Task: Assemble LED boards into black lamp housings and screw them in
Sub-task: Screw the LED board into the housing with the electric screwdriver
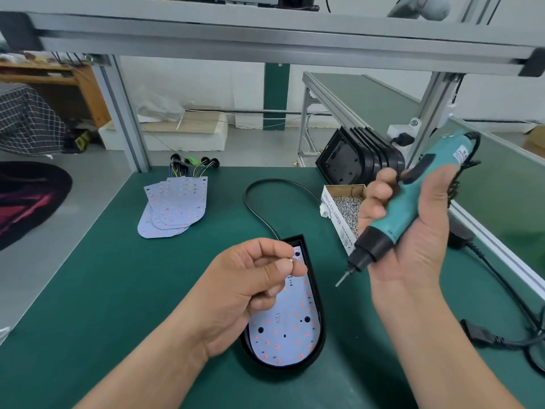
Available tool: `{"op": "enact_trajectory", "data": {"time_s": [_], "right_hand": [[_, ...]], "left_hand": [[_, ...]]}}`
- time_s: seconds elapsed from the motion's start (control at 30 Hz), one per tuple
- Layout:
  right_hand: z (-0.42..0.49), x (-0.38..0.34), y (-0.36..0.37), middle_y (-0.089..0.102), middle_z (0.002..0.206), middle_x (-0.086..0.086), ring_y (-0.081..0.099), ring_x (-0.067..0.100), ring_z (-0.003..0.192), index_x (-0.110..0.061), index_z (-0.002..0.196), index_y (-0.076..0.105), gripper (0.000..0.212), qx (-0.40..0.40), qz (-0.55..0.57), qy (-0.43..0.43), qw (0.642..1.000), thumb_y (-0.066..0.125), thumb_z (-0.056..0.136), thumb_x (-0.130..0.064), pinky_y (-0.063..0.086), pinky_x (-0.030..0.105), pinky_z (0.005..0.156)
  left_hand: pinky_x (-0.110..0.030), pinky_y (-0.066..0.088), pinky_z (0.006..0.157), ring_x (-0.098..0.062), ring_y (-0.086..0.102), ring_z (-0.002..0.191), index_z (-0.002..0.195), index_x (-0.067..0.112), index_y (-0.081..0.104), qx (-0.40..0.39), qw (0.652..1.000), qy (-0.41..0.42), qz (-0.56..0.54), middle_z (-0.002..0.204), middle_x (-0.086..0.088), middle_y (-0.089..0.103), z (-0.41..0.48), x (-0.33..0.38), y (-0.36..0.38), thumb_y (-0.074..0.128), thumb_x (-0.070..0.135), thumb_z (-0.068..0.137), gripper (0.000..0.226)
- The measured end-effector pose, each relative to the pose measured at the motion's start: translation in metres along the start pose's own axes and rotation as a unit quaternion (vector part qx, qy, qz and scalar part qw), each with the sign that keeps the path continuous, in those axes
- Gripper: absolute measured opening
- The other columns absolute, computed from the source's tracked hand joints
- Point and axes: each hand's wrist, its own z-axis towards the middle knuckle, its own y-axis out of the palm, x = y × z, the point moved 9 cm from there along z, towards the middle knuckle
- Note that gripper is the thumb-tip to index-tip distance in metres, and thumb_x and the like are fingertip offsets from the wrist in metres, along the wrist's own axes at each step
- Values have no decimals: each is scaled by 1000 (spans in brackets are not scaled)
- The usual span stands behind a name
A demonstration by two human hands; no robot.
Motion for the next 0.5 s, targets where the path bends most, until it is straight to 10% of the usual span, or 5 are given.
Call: {"op": "enact_trajectory", "data": {"time_s": [0.2,0.33,0.5], "right_hand": [[-1,11,-2,61,91,4,53,13,69,-13,104,64,16,-2,4,25,1000,62,101,-29,46,22,62],[-5,11,-3,68,85,1,69,17,74,-20,94,69,19,17,-1,2,1000,67,101,-38,60,32,73],[-4,9,3,49,69,-8,44,5,54,-21,97,64,20,-8,0,9,1000,65,97,-41,44,21,55]], "left_hand": [[-17,34,47,-12,39,57,96,20,81,-23,999,-7,29,100,-19,76,-2,-3,6,78,10,84,15],[-18,34,48,-12,38,57,97,19,81,-20,999,-2,35,100,-20,76,-1,-2,5,76,10,85,16],[-18,35,49,-13,38,57,95,24,81,-25,997,1,68,102,-18,78,-2,-5,5,76,14,86,14]]}}
